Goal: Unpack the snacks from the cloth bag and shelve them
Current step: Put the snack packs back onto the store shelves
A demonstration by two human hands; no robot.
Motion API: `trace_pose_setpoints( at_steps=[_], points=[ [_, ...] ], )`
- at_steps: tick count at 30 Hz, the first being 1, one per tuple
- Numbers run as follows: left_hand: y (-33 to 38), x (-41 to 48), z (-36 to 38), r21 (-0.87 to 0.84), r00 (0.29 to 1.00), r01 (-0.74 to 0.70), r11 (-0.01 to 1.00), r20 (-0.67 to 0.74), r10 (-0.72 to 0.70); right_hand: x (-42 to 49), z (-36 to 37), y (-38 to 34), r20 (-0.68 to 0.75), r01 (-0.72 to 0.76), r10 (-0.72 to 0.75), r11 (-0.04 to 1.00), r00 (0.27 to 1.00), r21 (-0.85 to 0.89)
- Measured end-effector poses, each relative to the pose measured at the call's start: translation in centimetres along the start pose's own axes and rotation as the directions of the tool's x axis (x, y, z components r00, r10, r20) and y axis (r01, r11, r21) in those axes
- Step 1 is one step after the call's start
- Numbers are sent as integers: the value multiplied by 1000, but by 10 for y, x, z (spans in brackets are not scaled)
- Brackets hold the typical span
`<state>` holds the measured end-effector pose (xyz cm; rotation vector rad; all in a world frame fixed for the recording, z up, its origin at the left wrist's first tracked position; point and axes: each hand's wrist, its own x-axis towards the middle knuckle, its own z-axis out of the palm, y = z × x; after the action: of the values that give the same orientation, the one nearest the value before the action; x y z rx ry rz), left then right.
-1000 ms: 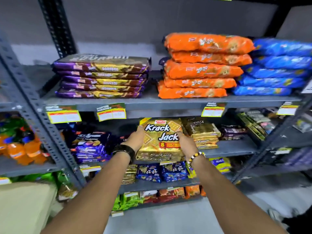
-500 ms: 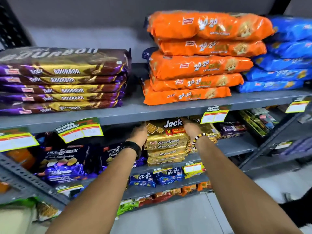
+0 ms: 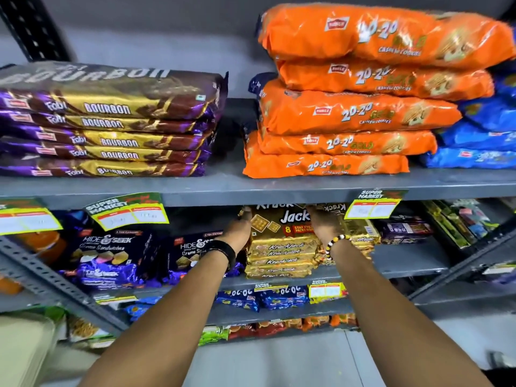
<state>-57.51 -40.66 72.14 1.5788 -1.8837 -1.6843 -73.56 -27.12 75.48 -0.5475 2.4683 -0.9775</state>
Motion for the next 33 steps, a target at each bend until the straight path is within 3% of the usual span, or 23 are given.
trace_pose_setpoints(
  at_steps=[3,7,9,13,17,20,23,28,33],
  points=[
    [-1,-14,-16,10,998,-55,998,18,54,-5,-9,-5,22,52,-50,994,999,-98],
    [-9,-44,-47,-26,985,-143,989,-98,140,-21,-17,-9,25,192,-194,928,981,-319],
    [-22,-66,-62,-33,975,-179,983,-137,173,-34,-17,-12,10,272,-286,900,958,-341],
    [-57,-120,-87,-60,962,-207,977,-193,192,-61,-7,-21,-9,515,-534,819,845,-254],
    [-112,-183,-122,-108,953,-151,983,-280,116,-110,24,-39,141,661,-646,727,750,-185],
    [-155,-227,-154,-97,924,-129,987,-373,84,-149,62,-51,255,729,-686,667,682,-154],
    [-201,-288,-193,-212,892,-103,972,-452,-4,-196,113,-69,390,752,-686,658,615,-28],
    [-295,-369,-259,-90,789,100,991,-600,-134,-283,204,-89,529,791,-686,610,499,47],
    [-416,-438,-330,-250,666,169,953,-684,-297,-396,314,-115,675,831,-669,537,313,147]
  ],
)
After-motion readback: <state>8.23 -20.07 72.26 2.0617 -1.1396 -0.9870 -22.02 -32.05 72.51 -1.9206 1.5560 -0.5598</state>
